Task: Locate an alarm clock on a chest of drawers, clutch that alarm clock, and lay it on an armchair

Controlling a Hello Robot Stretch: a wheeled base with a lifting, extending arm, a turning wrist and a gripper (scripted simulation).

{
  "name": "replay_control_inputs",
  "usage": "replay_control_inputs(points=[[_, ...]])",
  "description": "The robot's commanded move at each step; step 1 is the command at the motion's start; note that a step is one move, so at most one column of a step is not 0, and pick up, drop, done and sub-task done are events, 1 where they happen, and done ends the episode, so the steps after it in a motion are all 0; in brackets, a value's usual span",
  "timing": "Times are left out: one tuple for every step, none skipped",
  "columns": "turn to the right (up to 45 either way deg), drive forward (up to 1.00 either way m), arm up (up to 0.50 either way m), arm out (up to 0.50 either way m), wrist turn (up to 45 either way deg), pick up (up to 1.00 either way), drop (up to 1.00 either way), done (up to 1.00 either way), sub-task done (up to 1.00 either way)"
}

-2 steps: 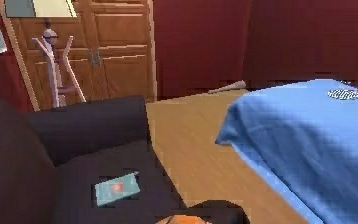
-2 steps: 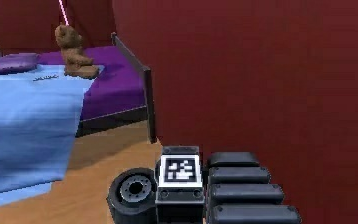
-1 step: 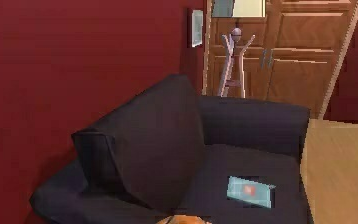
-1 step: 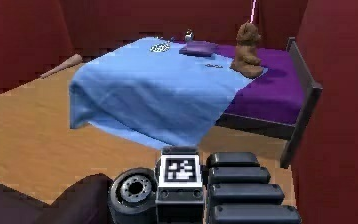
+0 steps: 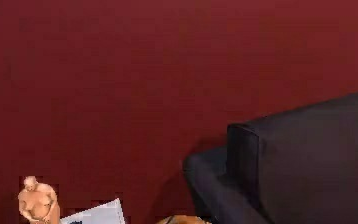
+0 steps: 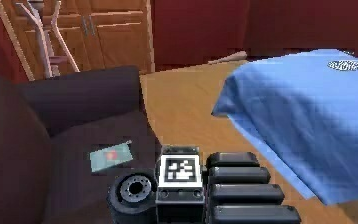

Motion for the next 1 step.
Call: replay_control_inputs(points=[[45.0,0.0,0.0,0.0,0.0,0.0,0.0,0.0,0.0]])
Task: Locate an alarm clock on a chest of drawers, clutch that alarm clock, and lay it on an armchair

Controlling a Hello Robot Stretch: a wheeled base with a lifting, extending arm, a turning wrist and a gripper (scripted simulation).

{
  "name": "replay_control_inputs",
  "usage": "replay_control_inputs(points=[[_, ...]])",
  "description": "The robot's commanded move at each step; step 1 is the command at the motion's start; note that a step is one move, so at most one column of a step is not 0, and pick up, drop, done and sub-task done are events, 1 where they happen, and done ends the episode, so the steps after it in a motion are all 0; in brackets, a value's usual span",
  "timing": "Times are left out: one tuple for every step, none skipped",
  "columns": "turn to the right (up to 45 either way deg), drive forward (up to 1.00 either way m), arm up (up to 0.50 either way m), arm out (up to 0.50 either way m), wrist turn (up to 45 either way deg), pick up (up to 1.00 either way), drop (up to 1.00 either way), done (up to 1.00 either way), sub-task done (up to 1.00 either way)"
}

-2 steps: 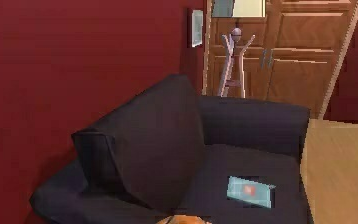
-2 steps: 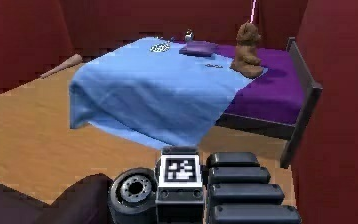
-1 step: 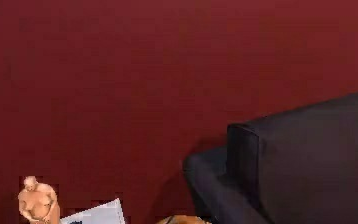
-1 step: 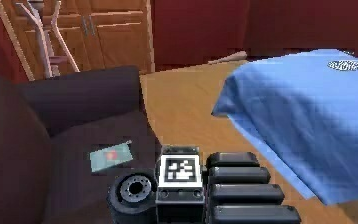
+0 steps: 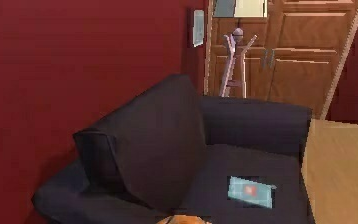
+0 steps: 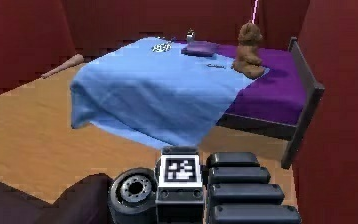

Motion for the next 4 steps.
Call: replay_control_inputs(points=[[45.0,0.0,0.0,0.0,0.0,0.0,0.0,0.0,0.0],[36.0,0.0,0.0,0.0,0.0,0.0,0.0,0.0,0.0],[-45.0,0.0,0.0,0.0,0.0,0.0,0.0,0.0,0.0],[-45.0,0.0,0.0,0.0,0.0,0.0,0.0,0.0,0.0]])
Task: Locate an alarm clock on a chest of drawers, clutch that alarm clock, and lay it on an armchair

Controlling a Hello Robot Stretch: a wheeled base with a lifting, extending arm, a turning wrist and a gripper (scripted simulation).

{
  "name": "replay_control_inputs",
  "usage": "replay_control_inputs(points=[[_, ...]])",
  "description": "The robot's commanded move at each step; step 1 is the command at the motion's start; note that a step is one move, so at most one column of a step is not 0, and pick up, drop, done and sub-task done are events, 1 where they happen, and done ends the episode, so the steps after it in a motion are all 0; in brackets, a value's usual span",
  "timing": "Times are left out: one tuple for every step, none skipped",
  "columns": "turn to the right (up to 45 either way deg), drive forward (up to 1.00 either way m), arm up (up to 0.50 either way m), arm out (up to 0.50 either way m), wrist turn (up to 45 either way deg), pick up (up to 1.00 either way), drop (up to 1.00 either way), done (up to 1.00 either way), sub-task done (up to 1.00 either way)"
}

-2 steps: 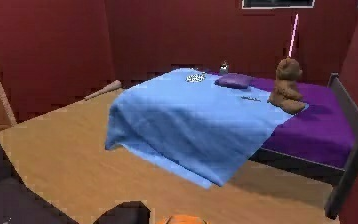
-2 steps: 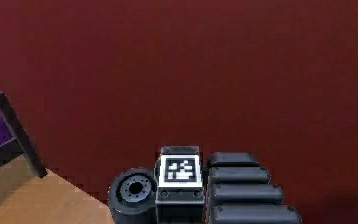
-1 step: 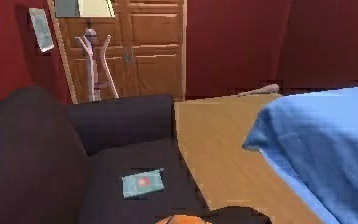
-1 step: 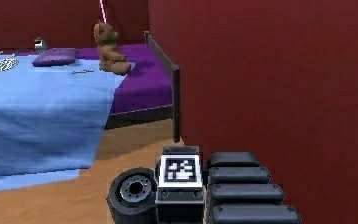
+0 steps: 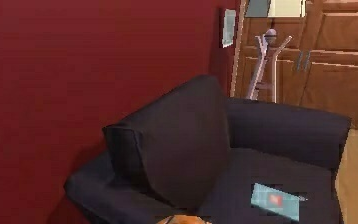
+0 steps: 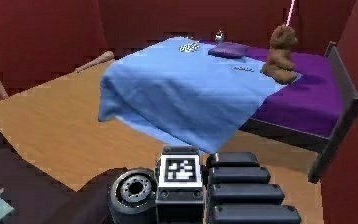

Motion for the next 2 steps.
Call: replay_control_inputs(points=[[-27.0,0.0,0.0,0.0,0.0,0.0,0.0,0.0,0.0],[45.0,0.0,0.0,0.0,0.0,0.0,0.0,0.0,0.0]])
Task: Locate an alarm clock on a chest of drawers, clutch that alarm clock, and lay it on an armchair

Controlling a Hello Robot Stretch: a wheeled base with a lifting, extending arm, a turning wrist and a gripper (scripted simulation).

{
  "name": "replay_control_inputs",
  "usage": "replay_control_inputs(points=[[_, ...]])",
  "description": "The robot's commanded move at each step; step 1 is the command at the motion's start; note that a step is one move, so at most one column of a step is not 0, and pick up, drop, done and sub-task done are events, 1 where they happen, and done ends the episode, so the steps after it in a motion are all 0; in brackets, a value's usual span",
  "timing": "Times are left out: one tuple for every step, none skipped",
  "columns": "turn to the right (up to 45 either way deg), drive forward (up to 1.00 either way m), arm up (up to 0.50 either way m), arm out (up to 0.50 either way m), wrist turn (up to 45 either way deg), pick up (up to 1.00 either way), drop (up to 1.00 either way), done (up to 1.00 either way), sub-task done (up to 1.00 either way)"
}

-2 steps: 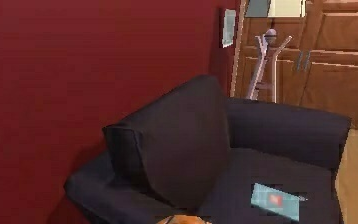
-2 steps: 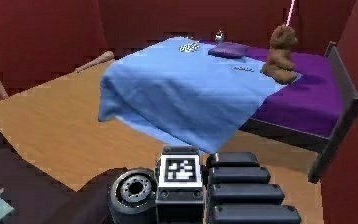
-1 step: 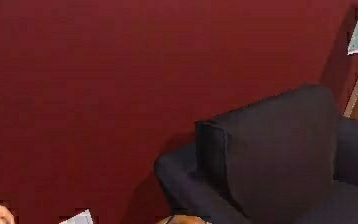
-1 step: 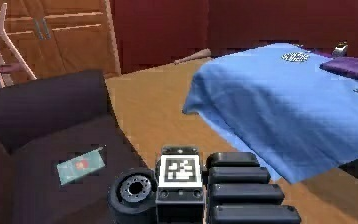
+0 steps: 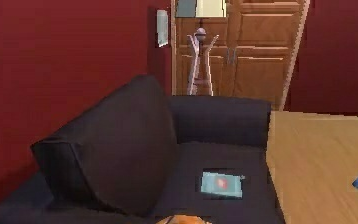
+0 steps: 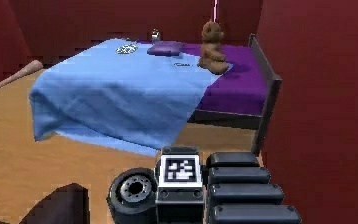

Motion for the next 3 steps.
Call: replay_control_inputs(points=[[45.0,0.0,0.0,0.0,0.0,0.0,0.0,0.0,0.0],[18.0,0.0,0.0,0.0,0.0,0.0,0.0,0.0,0.0],[-45.0,0.0,0.0,0.0,0.0,0.0,0.0,0.0,0.0]])
